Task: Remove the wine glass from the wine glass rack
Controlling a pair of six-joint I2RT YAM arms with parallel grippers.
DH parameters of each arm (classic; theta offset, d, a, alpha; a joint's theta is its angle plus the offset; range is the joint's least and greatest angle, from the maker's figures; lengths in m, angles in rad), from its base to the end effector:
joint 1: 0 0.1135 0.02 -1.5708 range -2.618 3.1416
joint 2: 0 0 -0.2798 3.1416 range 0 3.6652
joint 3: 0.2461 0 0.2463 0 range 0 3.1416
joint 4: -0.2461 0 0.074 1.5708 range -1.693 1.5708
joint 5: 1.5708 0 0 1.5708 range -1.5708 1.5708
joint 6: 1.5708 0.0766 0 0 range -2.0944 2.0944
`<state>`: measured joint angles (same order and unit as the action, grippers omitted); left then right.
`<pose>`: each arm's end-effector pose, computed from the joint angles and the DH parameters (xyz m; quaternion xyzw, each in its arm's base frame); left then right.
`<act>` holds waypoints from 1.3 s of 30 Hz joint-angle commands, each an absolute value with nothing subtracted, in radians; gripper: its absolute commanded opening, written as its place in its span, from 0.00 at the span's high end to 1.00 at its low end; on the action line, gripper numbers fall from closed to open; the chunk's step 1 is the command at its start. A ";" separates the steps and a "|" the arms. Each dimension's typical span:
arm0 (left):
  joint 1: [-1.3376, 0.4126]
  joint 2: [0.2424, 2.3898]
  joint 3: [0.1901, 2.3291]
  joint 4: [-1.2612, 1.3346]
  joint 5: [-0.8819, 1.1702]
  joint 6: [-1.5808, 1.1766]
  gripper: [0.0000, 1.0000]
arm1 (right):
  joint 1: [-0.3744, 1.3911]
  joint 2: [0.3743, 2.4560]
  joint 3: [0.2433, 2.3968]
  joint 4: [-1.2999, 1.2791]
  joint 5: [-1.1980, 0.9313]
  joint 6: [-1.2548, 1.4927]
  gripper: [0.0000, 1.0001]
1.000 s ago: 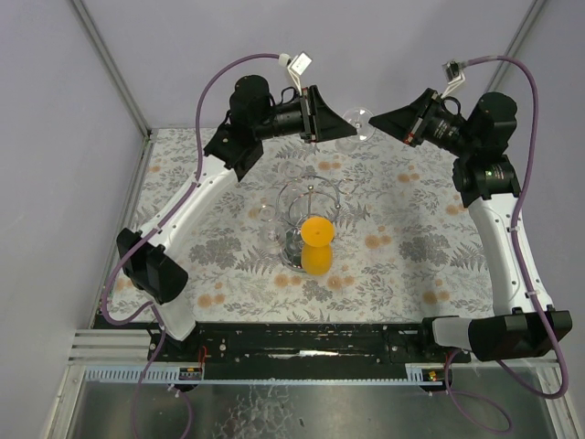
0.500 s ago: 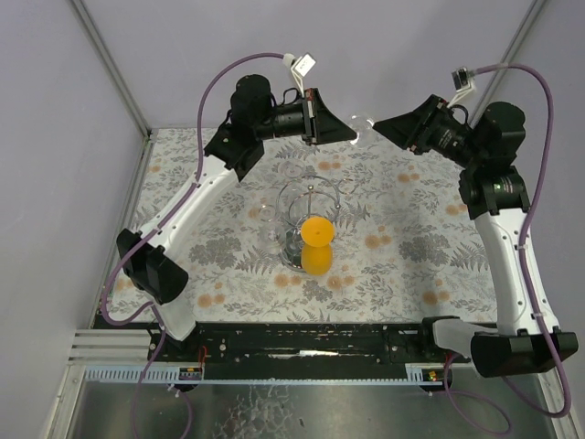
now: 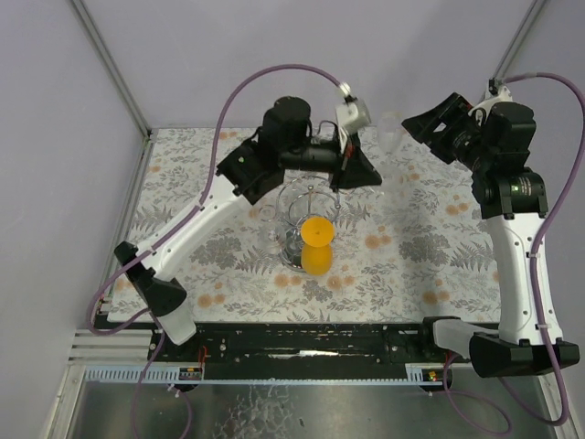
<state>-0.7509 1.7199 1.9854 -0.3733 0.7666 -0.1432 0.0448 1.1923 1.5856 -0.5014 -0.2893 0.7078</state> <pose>0.2596 -0.3150 0.4969 0.4449 0.5838 -0.5188 0.4383 0.2596 0.0335 0.5046 0.1487 0.7277 0.3426 0.5752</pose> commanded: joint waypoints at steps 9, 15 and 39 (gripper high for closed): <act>-0.970 1.581 1.848 -0.550 0.529 0.510 1.00 | -0.017 1.258 1.753 -0.752 -0.323 0.728 0.17; -0.998 1.563 1.790 -0.563 0.481 0.626 1.00 | -0.021 1.280 1.745 -0.826 -0.432 0.686 0.15; -1.115 1.543 1.678 -0.583 0.374 0.835 1.00 | -0.020 1.352 1.737 -0.977 -0.512 0.530 0.20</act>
